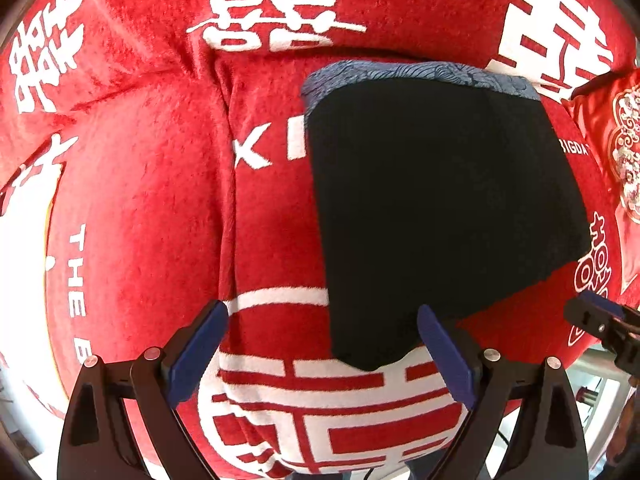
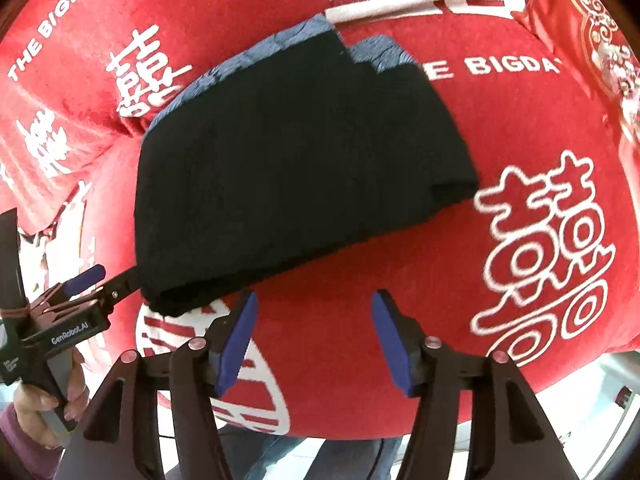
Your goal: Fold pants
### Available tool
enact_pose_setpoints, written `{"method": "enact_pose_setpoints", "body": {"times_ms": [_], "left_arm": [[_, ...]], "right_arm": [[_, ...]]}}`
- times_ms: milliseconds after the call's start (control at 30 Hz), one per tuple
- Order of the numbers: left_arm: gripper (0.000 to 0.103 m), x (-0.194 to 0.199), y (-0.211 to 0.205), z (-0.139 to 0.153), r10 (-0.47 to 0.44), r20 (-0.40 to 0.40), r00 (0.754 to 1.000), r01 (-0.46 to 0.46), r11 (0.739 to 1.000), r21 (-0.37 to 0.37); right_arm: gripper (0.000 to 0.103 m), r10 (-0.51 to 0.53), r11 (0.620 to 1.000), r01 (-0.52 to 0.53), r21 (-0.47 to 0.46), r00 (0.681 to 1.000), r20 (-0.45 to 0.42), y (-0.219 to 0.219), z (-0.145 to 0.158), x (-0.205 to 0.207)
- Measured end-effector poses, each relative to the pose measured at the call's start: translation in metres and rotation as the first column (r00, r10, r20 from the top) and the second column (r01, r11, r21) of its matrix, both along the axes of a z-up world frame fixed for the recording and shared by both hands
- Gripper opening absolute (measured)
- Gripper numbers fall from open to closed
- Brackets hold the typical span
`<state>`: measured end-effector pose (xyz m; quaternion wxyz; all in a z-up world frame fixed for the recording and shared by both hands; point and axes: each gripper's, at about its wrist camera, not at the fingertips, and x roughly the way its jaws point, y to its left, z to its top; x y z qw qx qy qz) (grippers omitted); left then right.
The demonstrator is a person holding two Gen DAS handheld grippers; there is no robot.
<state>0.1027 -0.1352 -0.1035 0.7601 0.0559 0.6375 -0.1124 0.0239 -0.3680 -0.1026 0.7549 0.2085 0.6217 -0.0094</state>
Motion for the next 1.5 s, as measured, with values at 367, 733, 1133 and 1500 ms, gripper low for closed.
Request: {"method": "enact_pose_setpoints", "body": {"times_ms": [367, 733, 1133, 1500], "left_arm": [[0.096, 0.015, 0.006, -0.001, 0.055, -0.011, 0.998, -0.055, 0.998, -0.018], [0.096, 0.061, -0.007, 0.000, 0.170, -0.008, 0.985, -0.170, 0.985, -0.008], [0.096, 0.086, -0.009, -0.010, 0.261, 0.031, 0.965, -0.262, 0.965, 0.028], [0.096, 0.077, -0.015, -0.010, 0.253, 0.042, 0.966, -0.255, 0.967, 0.028]], "right_arm": [[0.072, -0.016, 0.997, 0.014, 0.082, 1.000, 0.015, -0.015, -0.001, -0.012], [0.075, -0.051, 0.989, 0.047, 0.137, 0.998, 0.025, -0.091, 0.002, 0.013], [0.073, 0.090, 0.966, -0.136, 0.219, 0.974, 0.208, -0.104, 0.006, 0.145], [0.005, 0.173, 0.947, -0.195, 0.255, 0.979, 0.108, -0.103, -0.017, 0.177]]}}
